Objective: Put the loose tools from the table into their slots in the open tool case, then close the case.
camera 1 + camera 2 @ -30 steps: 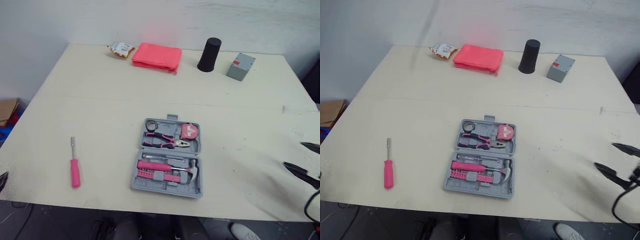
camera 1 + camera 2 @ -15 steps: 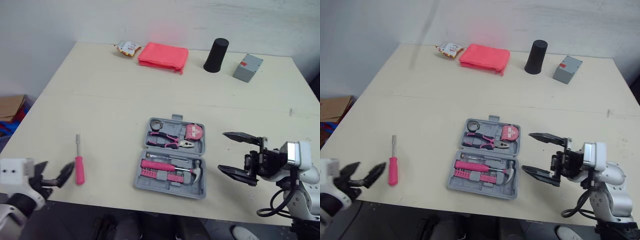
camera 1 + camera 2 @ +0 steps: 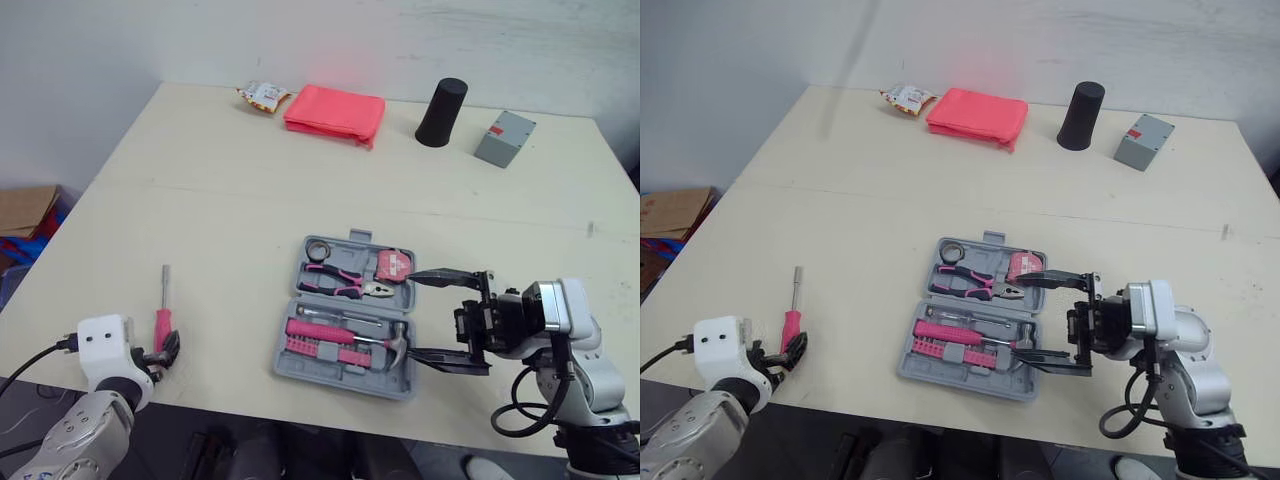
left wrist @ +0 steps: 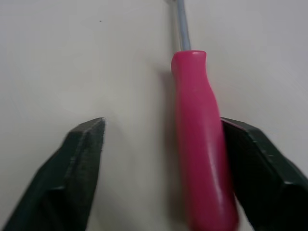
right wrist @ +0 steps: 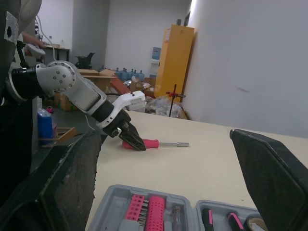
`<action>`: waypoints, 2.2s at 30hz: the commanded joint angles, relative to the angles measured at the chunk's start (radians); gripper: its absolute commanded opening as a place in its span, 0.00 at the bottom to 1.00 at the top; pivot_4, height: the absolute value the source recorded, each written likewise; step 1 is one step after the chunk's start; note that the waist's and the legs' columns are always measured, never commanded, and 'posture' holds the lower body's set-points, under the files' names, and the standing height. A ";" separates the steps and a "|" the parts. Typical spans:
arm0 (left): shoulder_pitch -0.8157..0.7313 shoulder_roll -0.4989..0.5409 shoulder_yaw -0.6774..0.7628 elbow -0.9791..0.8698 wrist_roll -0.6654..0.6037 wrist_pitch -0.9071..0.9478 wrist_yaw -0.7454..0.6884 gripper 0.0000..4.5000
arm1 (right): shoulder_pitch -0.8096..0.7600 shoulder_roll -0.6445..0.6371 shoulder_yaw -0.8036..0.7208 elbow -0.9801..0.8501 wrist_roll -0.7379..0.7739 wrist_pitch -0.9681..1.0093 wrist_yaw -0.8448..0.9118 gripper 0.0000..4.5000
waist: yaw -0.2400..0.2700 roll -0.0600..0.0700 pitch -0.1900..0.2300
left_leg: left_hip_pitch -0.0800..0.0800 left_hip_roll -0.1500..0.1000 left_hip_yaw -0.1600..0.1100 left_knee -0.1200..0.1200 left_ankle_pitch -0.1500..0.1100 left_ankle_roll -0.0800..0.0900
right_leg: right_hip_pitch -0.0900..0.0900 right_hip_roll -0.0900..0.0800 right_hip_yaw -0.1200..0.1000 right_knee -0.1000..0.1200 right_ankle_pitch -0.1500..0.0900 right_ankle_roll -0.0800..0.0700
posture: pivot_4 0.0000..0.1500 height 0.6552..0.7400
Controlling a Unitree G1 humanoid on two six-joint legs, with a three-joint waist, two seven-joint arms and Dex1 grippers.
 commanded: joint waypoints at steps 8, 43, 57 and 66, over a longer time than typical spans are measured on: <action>-0.065 0.057 -0.046 0.064 0.070 -0.061 -0.137 0.12 | 0.064 0.000 -0.008 -0.064 -0.029 -0.032 -0.008 1.00 | 0.010 0.003 -0.001 | 0.001 0.000 -0.001 0.000 0.001 0.000 | 0.001 -0.001 -0.001 0.000 0.000 -0.001 | 1.00 1.00; -0.667 0.519 -0.968 0.211 0.472 -0.469 -1.281 0.12 | 0.719 -0.096 -0.350 -0.357 -0.064 0.002 -0.177 1.00 | 0.005 0.004 -0.001 | 0.000 0.004 0.001 0.000 0.004 -0.008 | -0.001 0.010 0.007 0.002 -0.002 0.002 | 1.00 1.00; -0.650 0.471 -0.961 0.268 0.543 -0.512 -1.219 0.12 | 0.684 -0.086 -0.310 -0.356 -0.062 0.005 -0.192 1.00 | 0.007 0.005 -0.003 | 0.003 0.002 0.000 -0.001 0.003 -0.001 | 0.002 0.005 0.006 0.002 -0.001 0.001 | 1.00 1.00; -0.678 0.500 -0.878 0.221 0.452 -0.448 -1.271 0.12 | 0.653 -0.107 -0.297 -0.376 -0.045 0.058 -0.221 1.00 | 0.004 0.005 -0.003 | 0.002 0.002 0.000 -0.001 0.003 -0.001 | 0.002 0.005 0.006 0.003 -0.001 0.001 | 1.00 1.00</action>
